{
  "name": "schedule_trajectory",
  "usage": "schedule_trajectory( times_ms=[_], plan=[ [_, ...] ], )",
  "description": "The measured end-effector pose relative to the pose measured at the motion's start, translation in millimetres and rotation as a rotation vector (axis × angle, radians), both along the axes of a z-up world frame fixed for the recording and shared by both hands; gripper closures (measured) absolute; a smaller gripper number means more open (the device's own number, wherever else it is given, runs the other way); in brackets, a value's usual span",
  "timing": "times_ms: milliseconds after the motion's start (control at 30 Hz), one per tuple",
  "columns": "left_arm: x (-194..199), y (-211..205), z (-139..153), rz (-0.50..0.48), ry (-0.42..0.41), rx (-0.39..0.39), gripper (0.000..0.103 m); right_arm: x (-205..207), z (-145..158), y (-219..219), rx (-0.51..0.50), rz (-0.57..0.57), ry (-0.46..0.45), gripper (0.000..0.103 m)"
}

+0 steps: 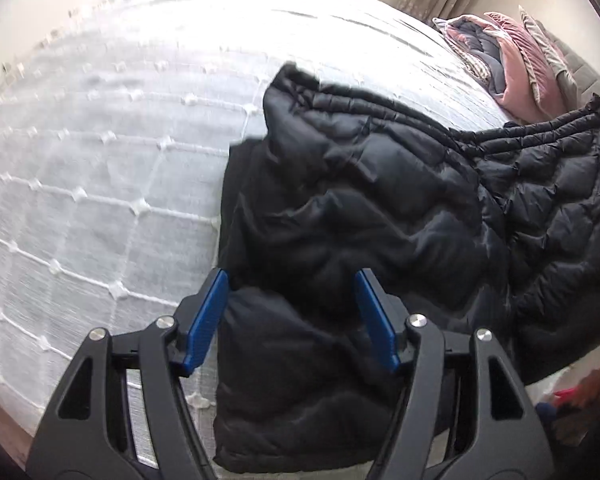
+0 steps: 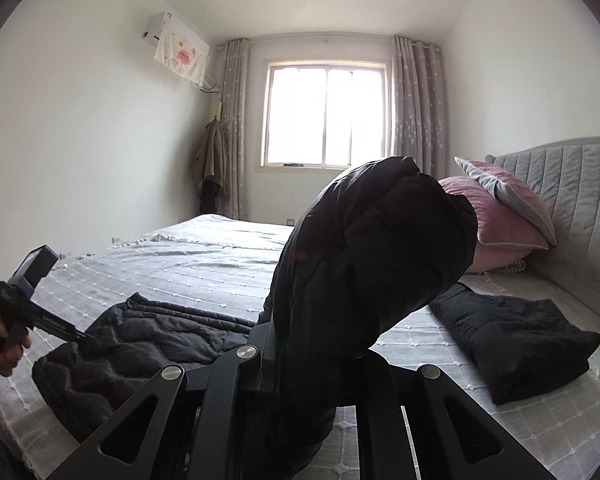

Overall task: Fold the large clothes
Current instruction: 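Fold the lifted end over the jacket with the right gripper while the left gripper holds the bundle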

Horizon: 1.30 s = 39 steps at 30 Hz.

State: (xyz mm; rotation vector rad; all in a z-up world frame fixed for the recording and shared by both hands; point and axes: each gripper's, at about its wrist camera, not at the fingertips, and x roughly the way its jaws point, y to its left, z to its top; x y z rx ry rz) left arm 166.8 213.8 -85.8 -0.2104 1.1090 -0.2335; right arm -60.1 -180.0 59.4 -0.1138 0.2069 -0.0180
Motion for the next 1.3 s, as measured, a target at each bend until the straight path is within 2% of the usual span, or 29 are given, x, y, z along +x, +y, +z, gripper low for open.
schedule_trajectory(
  times_ms=[67, 167, 200, 233, 433, 533, 667, 800, 833, 867, 933, 967, 1033, 1133, 1233, 1300],
  plan=[
    [-5, 3, 2, -0.029, 0.004, -0.051, 0.041, 1, 0, 10, -0.038, -0.002, -0.002, 0.091],
    [-9, 2, 6, -0.044, -0.002, -0.053, 0.045, 4, 5, 26, -0.061, 0.016, -0.001, 0.091],
    [-11, -1, 6, -0.055, -0.002, -0.057, 0.05, 5, 7, 36, -0.074, 0.033, -0.001, 0.091],
    [-12, -6, 5, -0.061, 0.001, -0.064, 0.055, 5, 7, 47, -0.092, 0.05, -0.002, 0.09],
    [-10, -5, 12, -0.043, 0.013, -0.145, 0.058, 14, -16, 130, -0.182, 0.197, 0.036, 0.09],
    [-9, 9, 7, -0.029, 0.034, -0.222, 0.058, 27, -43, 168, -0.221, 0.297, 0.121, 0.087],
    [-9, 23, 5, -0.007, 0.053, -0.281, 0.058, 49, -87, 192, -0.178, 0.371, 0.267, 0.084],
    [-15, 41, 9, 0.008, 0.05, -0.292, 0.058, 44, -109, 209, -0.295, 0.382, 0.278, 0.068],
    [-17, 48, 11, 0.018, 0.043, -0.301, 0.058, 41, -111, 212, -0.329, 0.395, 0.285, 0.059],
    [-17, 53, 14, 0.031, 0.037, -0.315, 0.058, 38, -110, 214, -0.349, 0.419, 0.299, 0.045],
    [-19, 61, 18, 0.052, 0.029, -0.346, 0.058, 26, -100, 212, -0.354, 0.474, 0.32, 0.036],
    [-20, 62, 20, 0.06, 0.023, -0.351, 0.058, 20, -94, 209, -0.353, 0.493, 0.316, 0.036],
    [-26, 63, 27, 0.074, 0.003, -0.344, 0.058, 3, -74, 200, -0.316, 0.573, 0.311, 0.036],
    [-39, 62, 49, 0.074, -0.08, -0.336, 0.057, -10, -39, 168, -0.166, 0.686, 0.302, 0.036],
    [-46, 58, 67, 0.098, -0.169, -0.351, 0.055, 0, -16, 125, 0.004, 0.663, 0.304, 0.036],
    [-49, 50, 77, 0.064, -0.203, -0.387, 0.051, 23, -14, 95, 0.115, 0.592, 0.324, 0.037]
  ],
)
